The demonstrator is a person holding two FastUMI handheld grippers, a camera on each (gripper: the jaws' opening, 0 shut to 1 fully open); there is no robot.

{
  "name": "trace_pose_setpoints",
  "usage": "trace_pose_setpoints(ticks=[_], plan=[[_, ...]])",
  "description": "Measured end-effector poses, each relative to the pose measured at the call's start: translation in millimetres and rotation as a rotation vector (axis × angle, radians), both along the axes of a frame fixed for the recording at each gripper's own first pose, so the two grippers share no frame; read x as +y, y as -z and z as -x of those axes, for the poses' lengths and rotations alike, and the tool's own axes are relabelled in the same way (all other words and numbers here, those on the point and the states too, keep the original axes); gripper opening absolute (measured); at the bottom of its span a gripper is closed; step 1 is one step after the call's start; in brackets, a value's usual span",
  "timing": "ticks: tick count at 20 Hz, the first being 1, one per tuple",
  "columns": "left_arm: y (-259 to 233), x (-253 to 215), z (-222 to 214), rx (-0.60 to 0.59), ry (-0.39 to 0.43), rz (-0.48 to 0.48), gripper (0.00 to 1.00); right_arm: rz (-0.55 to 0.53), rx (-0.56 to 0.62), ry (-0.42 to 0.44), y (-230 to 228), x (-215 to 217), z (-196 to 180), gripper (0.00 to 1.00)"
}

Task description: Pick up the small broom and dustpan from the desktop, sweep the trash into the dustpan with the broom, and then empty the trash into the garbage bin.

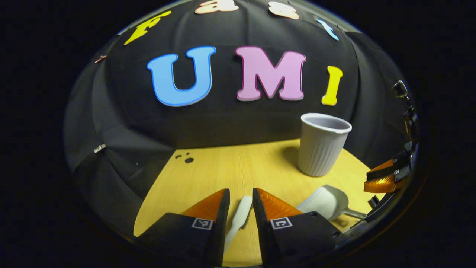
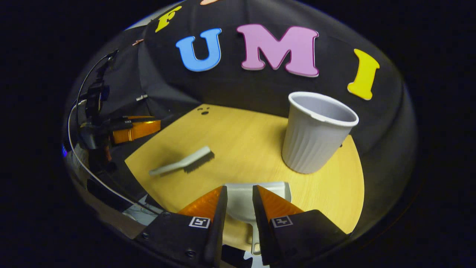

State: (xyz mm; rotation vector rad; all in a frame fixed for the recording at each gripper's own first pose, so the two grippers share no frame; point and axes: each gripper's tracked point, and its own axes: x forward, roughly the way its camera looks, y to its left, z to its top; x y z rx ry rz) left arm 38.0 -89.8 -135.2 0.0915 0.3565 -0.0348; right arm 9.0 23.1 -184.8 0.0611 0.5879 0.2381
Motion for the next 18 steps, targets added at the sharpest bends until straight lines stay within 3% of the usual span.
trace_pose_setpoints(ticks=[1, 2, 7, 13, 18], plan=[[-11, 0, 0, -0.028, -0.003, 0.0, 0.35, 0.006, -0.044, 0.007, -10, 0, -3, 0.45], [-22, 0, 2, -0.051, -0.004, 0.003, 0.41, 0.01, -0.086, 0.018, -18, 0, -3, 0.45], [-47, -3, 20, -0.128, 0.02, 0.033, 0.42, 0.007, -0.231, 0.077, -63, 1, -2, 0.45], [-52, -1, 38, -0.124, 0.052, 0.041, 0.41, 0.006, -0.289, 0.136, -90, 8, 4, 0.45], [-44, 4, 45, -0.102, 0.041, 0.059, 0.41, 0.023, -0.287, 0.138, -94, 15, 8, 0.46]])
